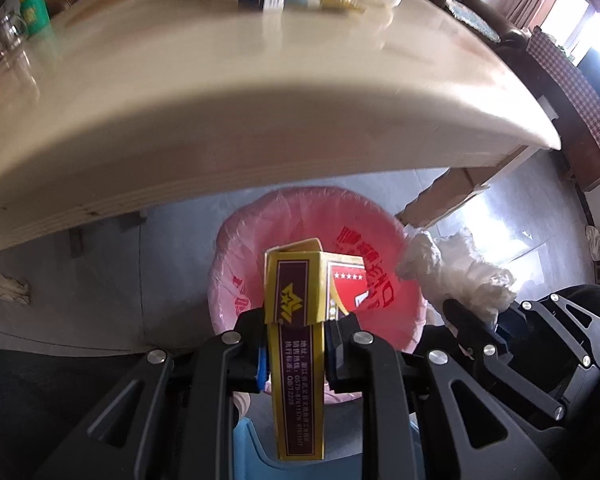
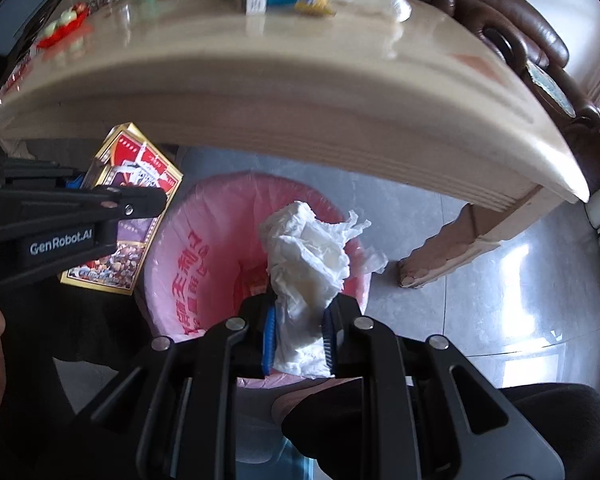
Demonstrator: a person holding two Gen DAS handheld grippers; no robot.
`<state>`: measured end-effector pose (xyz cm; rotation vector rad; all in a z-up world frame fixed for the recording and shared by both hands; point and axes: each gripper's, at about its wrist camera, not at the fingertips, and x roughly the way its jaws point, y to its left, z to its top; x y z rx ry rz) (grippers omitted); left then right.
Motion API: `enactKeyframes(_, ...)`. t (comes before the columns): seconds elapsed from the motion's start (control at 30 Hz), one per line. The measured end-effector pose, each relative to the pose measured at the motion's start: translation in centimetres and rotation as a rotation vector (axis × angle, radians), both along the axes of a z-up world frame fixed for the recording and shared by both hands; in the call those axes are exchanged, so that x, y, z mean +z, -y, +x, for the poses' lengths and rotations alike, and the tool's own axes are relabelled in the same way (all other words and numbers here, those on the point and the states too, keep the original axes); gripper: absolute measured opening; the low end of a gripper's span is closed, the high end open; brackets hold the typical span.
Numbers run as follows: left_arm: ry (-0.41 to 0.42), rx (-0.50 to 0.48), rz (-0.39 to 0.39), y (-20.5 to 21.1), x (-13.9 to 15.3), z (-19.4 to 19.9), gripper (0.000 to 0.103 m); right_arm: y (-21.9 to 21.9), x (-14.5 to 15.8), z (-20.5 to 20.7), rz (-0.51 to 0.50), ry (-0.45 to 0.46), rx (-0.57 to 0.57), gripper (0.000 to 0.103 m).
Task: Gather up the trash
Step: 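Carry the cigarette box and tissue with both tools over the pink wastebasket, then open both tools to drop the box and tissue into the wastebasket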
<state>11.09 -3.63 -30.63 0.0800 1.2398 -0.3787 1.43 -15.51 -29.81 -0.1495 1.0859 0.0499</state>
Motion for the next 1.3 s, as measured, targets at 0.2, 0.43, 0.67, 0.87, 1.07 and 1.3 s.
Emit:
enactKeyframes(0.2,-0.058,0.0,0.012,0.0,-2.8,1.1,0.02,-0.1,-2.7,1.3,0.004,-0.057,0.023,0.019)
enactKeyframes(0.43,-0.115,-0.013,0.011,1.0,-5.0,2.4,0.02,0.2,-4.8,2.7,0.028,-0.118,0.023,0.019)
enactKeyframes(0.67,-0.158,-0.02,0.028,1.6,-6.8,3.3,0.02,0.4,-6.4,3.7,0.043,-0.163,0.017,0.02)
enactKeyframes(0.87,-0.183,-0.033,0.03,2.2,-7.8,3.7,0.02,0.2,-7.2,4.4,0.052,-0.187,0.013,0.02)
enactKeyframes(1.07,-0.194,-0.032,0.038,2.4,-8.4,4.1,0.02,0.4,-7.5,4.6,0.055,-0.196,0.011,0.02)
enactKeyframes(1.3,-0.19,-0.036,0.057,2.7,-8.7,4.2,0.027,0.4,-7.7,5.0,0.049,-0.193,0.016,0.023)
